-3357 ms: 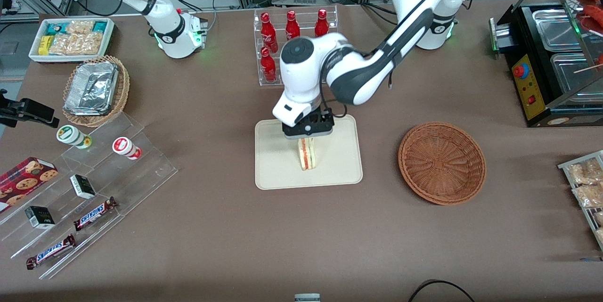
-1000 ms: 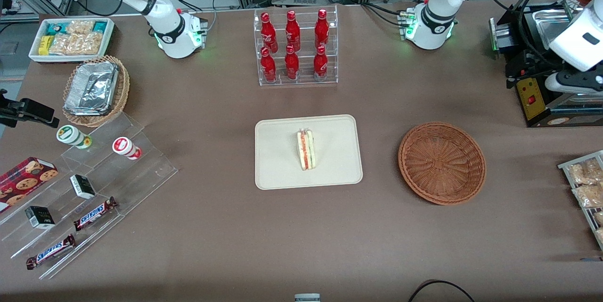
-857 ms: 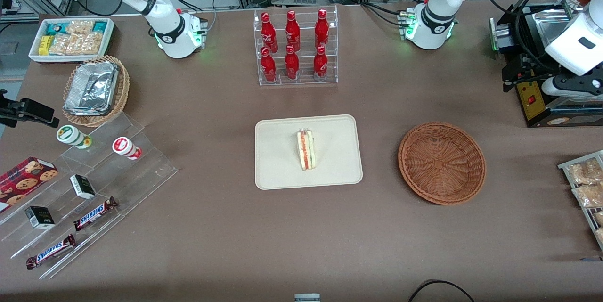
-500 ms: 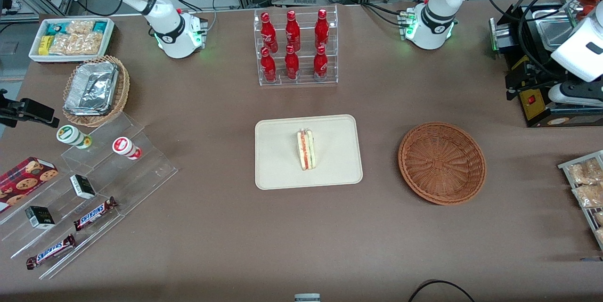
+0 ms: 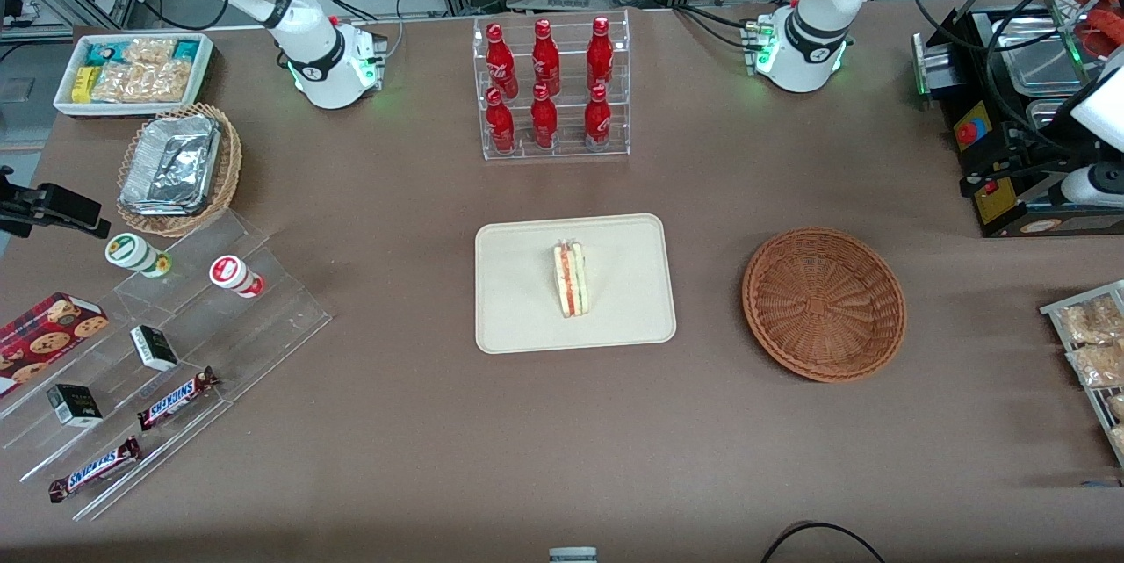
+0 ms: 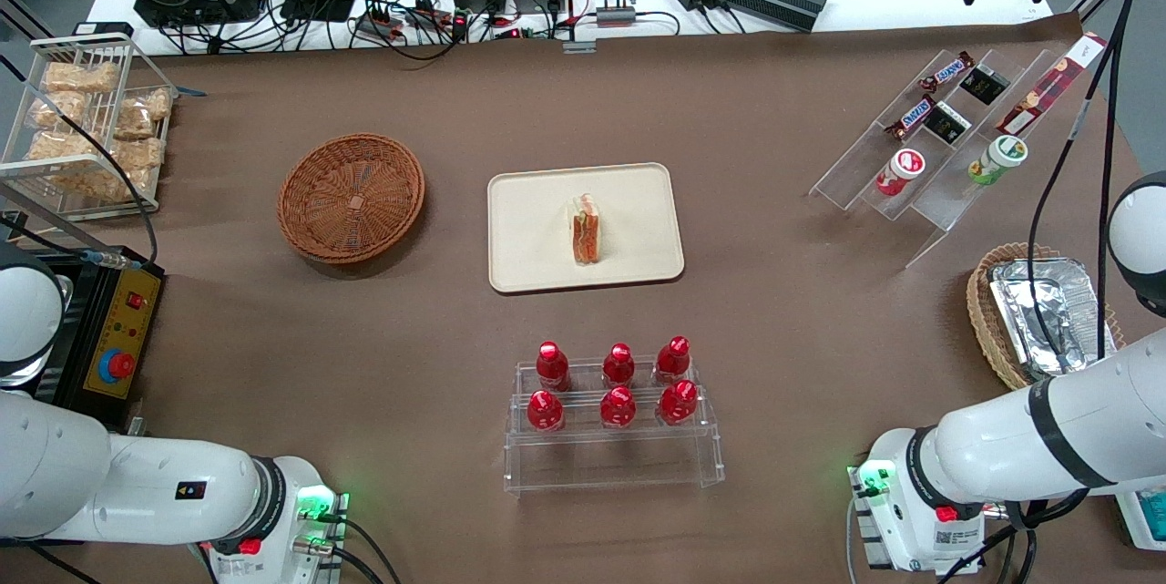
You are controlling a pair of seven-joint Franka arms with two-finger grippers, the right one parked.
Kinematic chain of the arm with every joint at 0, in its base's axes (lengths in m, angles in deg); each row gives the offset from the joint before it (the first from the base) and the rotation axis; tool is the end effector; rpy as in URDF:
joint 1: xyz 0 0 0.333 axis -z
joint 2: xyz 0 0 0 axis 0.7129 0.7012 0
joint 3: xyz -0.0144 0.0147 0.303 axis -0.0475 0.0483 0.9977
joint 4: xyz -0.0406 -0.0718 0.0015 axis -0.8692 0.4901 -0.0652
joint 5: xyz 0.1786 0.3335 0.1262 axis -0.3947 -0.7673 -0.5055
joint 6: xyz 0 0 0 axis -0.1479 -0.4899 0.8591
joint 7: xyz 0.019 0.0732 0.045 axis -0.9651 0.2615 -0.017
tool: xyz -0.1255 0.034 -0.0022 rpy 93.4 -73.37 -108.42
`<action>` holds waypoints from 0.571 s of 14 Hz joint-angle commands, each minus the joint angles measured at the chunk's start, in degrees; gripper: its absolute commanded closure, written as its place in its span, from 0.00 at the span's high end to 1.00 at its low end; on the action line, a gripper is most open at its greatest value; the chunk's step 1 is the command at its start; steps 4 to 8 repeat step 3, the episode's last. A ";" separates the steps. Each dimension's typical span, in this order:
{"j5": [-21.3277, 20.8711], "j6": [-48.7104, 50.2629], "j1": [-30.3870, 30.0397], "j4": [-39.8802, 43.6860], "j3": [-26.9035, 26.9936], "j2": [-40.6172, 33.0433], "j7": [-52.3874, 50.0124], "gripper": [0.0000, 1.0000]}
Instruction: Place sandwich from basket to tray
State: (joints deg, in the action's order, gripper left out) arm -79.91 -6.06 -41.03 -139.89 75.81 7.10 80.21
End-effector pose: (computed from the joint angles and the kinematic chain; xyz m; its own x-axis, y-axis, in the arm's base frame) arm 0.5687 -0.0275 0.6212 0.9924 -0.1224 0.0102 -0.1224 -0.9925 0.0051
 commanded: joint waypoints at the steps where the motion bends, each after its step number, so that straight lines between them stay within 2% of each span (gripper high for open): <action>1: 0.61 2.64 -1.28 0.63 -0.34 0.22 0.11 1.00; 8: 0.52 2.55 -1.28 0.36 -0.43 0.04 0.11 1.00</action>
